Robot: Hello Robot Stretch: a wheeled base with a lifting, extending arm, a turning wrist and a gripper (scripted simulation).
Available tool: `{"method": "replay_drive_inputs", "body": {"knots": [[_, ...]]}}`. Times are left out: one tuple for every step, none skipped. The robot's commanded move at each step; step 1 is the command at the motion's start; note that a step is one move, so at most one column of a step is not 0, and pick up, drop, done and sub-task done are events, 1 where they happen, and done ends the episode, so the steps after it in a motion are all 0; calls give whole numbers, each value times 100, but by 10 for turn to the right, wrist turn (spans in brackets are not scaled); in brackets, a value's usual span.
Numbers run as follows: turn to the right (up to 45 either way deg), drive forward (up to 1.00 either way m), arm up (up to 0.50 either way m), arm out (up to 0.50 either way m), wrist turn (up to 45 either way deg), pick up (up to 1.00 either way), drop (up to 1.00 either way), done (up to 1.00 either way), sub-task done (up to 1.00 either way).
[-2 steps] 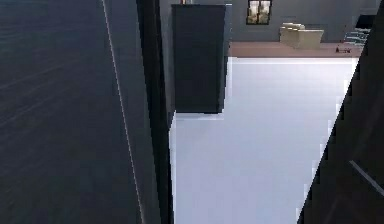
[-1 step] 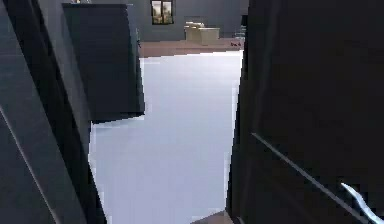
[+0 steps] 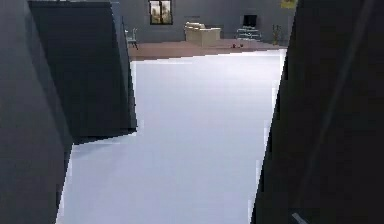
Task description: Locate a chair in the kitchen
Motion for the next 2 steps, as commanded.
{"method": "replay_drive_inputs", "body": {"knots": [[0, 95, 0, 0, 0, 0, 0, 0, 0], [390, 0, 0, 0, 0, 0, 0, 0, 0]]}}
